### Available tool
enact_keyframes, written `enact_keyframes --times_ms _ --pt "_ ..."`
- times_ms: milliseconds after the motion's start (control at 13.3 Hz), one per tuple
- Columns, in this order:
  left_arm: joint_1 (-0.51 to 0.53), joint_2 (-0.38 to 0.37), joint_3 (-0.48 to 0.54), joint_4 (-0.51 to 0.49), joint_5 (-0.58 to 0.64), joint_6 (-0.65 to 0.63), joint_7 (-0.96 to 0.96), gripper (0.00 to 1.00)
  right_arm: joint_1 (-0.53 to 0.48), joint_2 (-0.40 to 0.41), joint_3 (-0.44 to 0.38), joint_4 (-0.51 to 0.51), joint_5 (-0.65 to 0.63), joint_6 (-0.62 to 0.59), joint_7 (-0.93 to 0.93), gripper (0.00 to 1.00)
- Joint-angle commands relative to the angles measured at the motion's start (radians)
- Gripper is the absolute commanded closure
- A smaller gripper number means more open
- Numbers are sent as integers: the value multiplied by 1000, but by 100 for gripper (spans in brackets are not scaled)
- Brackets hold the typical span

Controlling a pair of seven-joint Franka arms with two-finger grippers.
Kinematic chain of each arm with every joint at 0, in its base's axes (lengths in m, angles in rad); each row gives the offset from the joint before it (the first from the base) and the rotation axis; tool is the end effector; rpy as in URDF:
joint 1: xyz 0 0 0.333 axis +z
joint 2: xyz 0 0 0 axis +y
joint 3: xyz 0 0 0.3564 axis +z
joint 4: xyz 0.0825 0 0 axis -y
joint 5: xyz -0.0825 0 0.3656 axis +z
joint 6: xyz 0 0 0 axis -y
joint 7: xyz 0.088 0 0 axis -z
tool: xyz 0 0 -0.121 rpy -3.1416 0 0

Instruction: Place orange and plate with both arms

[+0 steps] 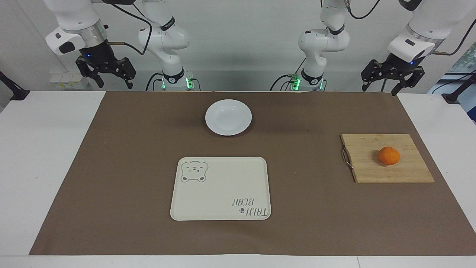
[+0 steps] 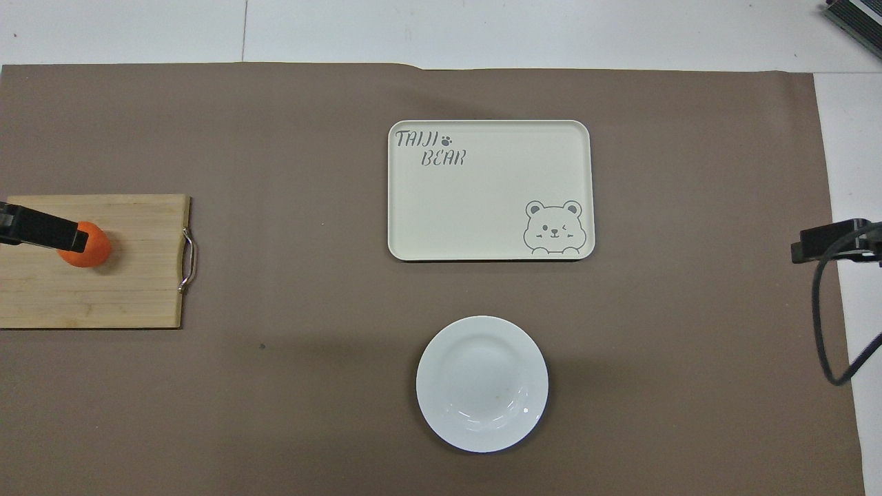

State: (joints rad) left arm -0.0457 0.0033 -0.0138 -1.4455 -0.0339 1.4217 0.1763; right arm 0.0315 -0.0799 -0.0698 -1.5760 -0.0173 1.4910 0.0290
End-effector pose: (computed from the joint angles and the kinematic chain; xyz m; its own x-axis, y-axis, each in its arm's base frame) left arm 0.5200 -0.0355 0.6922 0.9709 -0.2384 -0.0207 -0.2375 -0.9706 0.0379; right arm 0.4991 -0.0232 0.6829 0.9976 -0.0684 -0.0049 -0.0683 -0.9976 0.0118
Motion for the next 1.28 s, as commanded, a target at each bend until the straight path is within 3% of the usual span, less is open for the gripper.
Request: enact_keyframes --times_ms 0,1207 --pt "-3 -17 0 -15 -1 -3 -11 0 -15 -26 4 -35 3 22 -28 0" --pt "-3 -16 -8 -13 -3 8 -15 0 -15 -26 4 -35 3 20 -23 0"
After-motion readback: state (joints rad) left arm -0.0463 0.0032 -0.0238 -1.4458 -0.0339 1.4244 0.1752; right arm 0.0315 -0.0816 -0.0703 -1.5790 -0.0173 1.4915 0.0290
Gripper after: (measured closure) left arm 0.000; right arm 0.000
